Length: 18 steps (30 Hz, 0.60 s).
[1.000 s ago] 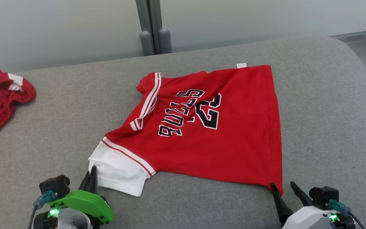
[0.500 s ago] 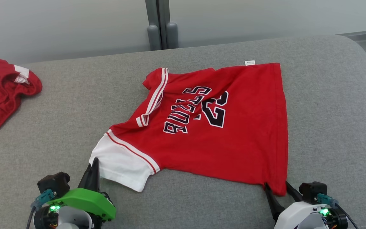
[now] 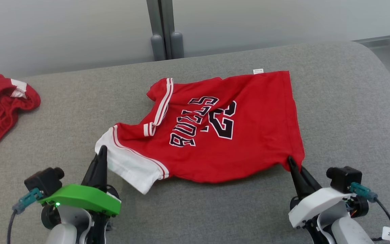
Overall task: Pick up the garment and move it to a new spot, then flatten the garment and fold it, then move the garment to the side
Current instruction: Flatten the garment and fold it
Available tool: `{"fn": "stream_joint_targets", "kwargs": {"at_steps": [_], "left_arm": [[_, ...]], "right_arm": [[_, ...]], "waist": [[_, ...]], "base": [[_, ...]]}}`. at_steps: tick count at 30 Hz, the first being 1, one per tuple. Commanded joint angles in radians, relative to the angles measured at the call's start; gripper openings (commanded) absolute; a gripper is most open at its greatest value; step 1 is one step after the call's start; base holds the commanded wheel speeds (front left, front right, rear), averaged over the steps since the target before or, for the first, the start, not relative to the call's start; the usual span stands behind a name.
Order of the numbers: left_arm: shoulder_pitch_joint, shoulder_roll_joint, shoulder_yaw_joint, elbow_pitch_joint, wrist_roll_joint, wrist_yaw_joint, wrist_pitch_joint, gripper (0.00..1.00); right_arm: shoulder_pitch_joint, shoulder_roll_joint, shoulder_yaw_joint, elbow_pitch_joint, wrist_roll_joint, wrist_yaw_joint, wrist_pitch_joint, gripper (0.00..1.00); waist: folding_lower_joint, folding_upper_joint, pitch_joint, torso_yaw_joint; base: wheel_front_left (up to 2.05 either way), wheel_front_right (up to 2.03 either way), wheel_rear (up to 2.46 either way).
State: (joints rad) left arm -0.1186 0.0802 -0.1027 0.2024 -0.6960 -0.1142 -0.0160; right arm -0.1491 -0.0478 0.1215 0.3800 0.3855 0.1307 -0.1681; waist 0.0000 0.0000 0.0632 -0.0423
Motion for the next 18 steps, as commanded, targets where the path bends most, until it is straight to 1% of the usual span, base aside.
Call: {"fn": "stream_joint_targets", "kwargs": {"at_steps": [1, 5, 8, 9, 10, 13, 14, 18], "left_arm": [[-0.025, 0.001, 0.011, -0.049, -0.054, -0.007, 0.031, 0.0], [-0.047, 0.004, 0.033, -0.157, -0.155, -0.009, 0.1, 0.0], [-0.067, 0.003, 0.061, -0.26, -0.239, 0.005, 0.159, 0.0], [-0.072, 0.001, 0.066, -0.284, -0.259, 0.011, 0.173, 0.0], [-0.083, 0.0, 0.072, -0.336, -0.297, 0.023, 0.203, 0.0], [-0.112, -0.004, 0.088, -0.452, -0.372, 0.058, 0.257, 0.0], [-0.135, -0.006, 0.09, -0.537, -0.405, 0.086, 0.287, 0.0], [-0.205, 0.002, 0.101, -0.69, -0.421, 0.14, 0.32, 0.0]], "right_arm": [[0.006, -0.005, -0.017, -0.09, 0.004, 0.0, 0.032, 0.0], [-0.002, -0.005, -0.06, -0.278, -0.015, 0.0, 0.104, 0.0], [-0.019, -0.004, -0.104, -0.426, -0.033, 0.0, 0.169, 0.0], [-0.024, -0.004, -0.113, -0.456, -0.035, 0.0, 0.184, 0.0], [-0.036, -0.004, -0.133, -0.515, -0.039, 0.0, 0.212, 0.0], [-0.066, -0.004, -0.167, -0.621, -0.054, 0.0, 0.272, 0.0], [-0.087, -0.004, -0.182, -0.688, -0.06, 0.0, 0.313, 0.0], [-0.124, -0.004, -0.201, -0.809, -0.062, 0.0, 0.39, 0.0]], "waist": [[0.0, 0.0, -0.016, -0.014], [0.0, 0.0, -0.033, -0.026], [0.0, 0.0, -0.045, -0.033], [0.0, 0.0, -0.048, -0.034], [0.0, 0.0, -0.053, -0.035], [0.0, 0.0, -0.063, -0.036], [0.0, 0.0, -0.069, -0.036], [0.0, 0.0, -0.074, -0.034]], "base": [[0.0, 0.0, 0.0], [0.0, 0.0, 0.0], [0.0, 0.0, 0.0], [0.0, 0.0, 0.0], [0.0, 0.0, 0.0], [0.0, 0.0, 0.0], [0.0, 0.0, 0.0], [0.0, 0.0, 0.0]]}}
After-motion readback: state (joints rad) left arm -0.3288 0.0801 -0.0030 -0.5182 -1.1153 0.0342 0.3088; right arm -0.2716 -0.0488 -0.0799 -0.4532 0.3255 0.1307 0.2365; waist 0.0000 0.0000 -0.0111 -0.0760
